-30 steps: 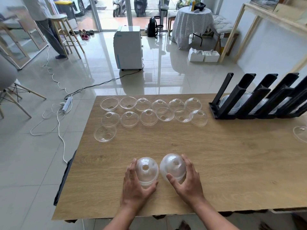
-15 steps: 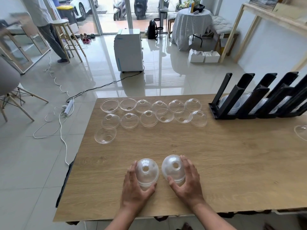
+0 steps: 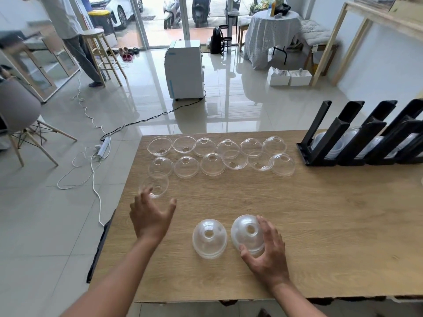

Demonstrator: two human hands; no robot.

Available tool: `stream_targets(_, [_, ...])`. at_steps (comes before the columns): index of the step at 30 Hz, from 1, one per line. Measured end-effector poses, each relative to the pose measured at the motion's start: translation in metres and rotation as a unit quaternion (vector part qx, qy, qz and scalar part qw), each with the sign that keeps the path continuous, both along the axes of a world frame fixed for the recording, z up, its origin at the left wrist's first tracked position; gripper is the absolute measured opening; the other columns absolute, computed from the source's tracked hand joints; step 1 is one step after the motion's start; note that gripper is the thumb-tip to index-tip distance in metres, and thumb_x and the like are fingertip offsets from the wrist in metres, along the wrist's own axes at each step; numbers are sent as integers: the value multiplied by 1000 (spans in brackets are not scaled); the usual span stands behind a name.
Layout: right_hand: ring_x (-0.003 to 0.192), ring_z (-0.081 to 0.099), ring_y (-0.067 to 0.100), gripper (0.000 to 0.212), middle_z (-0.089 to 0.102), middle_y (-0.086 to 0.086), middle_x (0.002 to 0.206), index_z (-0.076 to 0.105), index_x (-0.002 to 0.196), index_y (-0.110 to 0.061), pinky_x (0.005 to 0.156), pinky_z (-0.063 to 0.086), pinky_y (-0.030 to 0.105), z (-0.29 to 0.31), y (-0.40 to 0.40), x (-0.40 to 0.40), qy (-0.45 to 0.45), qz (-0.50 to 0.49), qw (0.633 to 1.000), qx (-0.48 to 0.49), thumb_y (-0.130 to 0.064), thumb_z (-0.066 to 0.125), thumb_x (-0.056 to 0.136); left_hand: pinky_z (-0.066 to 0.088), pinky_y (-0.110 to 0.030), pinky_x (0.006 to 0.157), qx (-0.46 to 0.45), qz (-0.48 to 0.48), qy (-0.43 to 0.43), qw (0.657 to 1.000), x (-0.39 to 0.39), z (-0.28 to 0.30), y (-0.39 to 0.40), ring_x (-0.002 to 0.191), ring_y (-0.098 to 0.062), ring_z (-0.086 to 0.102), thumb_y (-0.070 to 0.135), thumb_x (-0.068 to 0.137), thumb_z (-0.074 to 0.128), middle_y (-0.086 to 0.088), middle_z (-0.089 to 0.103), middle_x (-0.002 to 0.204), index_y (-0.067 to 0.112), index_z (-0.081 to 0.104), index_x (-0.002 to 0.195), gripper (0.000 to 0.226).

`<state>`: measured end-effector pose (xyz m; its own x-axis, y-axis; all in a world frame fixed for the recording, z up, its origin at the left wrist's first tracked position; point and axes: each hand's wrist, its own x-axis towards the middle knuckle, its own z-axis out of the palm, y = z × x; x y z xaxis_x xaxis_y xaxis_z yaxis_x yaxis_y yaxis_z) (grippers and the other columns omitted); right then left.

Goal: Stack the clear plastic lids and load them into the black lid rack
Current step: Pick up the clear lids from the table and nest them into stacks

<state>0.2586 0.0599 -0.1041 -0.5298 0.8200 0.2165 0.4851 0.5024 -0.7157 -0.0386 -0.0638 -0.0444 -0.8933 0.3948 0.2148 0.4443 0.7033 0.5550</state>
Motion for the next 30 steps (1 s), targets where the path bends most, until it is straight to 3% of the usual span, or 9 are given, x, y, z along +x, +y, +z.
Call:
stream_targets(3, [131,50,19,90,52,-1,149,43,151,-24,103,37,40,4,-1,-1,3,0,1000,-5,-56,72,72,27,-55,117,-130,7,-38,991,-50,17,19,150,-34,23,62,72,80,-14,26,164,12,28,151,108])
stream_targets(5, [131,51,21,89,52,0,149,45,150,-22,102,42,45,4,0,0,6,-1,1000,-3,-55,72,72,20,-52,121,-181,-13,-65,981,-73,23,30,155,-30,12,69,69,78,-10,16,168,15,16,157,121])
stream_targets(10, [130,52,19,88,53,-1,148,48,149,-21,100,48,51,7,0,1,17,-3,1000,1,-52,74,70,33,-53,116,-283,-73,-95,952,-93,22,47,146,-38,31,75,71,73,-10,37,161,15,16,159,120])
stream_targets(15, [127,55,23,88,55,0,146,51,148,-19,98,49,53,9,0,2,9,-4,1000,-5,-52,73,70,37,-51,115,-293,-112,-116,942,-83,31,37,144,-40,35,70,64,81,-12,34,159,29,20,160,121])
stream_targets(18, [127,55,25,88,55,1,146,51,148,-17,98,49,53,10,-1,2,9,-3,1000,-11,-53,72,70,44,-43,105,-220,-105,-159,957,-69,43,26,131,-35,49,66,60,85,-16,37,150,35,37,152,109])
stream_targets(21, [128,55,27,88,55,3,146,51,148,-15,100,48,54,10,-1,3,9,-1,1000,-12,-54,72,71,49,-34,90,-39,-125,-217,967,-43,52,13,111,-20,57,61,54,88,-6,48,133,34,43,135,97])
stream_targets(25, [131,53,26,88,54,3,146,50,148,-14,101,48,56,6,0,4,15,2,1000,-11,-53,73,72,53,-26,97,220,-190,-282,914,19,41,-5,117,-10,63,51,49,98,4,51,128,39,37,119,93])
stream_targets(28, [131,51,24,89,53,2,146,48,149,-16,103,47,54,5,1,5,17,5,1000,-10,-53,74,72,50,-27,106,286,-223,-277,890,66,12,-16,128,-11,59,40,53,103,12,52,136,33,35,134,106])
stream_targets(30, [130,51,22,89,53,1,145,47,149,-18,103,46,52,4,1,4,17,5,1000,-11,-54,74,72,45,-33,109,276,-225,-266,896,92,-8,-22,135,-15,52,37,56,102,16,49,144,31,33,145,112])
